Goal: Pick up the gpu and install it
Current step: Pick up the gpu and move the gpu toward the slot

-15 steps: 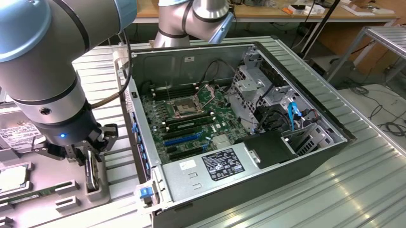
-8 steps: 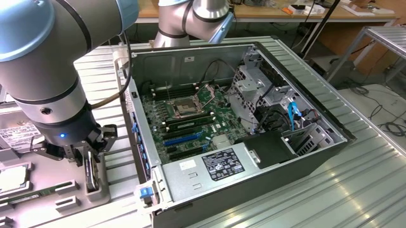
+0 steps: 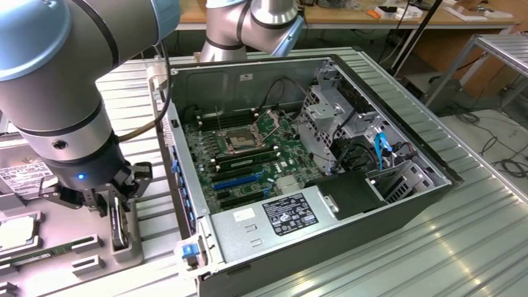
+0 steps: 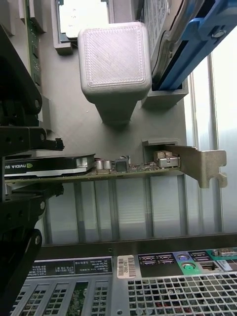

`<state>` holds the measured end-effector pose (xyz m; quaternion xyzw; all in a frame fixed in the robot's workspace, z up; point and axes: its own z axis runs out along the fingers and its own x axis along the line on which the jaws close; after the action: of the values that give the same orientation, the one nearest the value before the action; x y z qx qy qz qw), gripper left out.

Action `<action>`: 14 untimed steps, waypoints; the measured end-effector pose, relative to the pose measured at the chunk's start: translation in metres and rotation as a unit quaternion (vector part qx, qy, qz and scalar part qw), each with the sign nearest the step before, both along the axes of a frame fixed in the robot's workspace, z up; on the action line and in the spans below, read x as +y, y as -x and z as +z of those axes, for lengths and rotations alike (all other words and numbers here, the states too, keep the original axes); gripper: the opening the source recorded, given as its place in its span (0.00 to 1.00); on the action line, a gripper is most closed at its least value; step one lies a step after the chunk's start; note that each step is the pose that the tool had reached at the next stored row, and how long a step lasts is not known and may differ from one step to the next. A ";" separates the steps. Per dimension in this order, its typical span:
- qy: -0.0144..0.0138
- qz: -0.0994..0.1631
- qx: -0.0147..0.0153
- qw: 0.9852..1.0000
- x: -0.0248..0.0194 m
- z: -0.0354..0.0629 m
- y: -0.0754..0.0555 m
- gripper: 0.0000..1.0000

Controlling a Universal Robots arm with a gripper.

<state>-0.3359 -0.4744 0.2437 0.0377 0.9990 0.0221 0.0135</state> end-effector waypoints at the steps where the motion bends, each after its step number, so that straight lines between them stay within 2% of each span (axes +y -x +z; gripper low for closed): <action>1: 0.000 0.000 0.000 1.000 0.0000 0.0000 0.000 0.39; 14: 0.000 0.000 0.000 1.000 0.0001 0.0000 -0.001 0.39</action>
<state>-0.3347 -0.4743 0.2437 0.0377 0.9989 0.0222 0.0135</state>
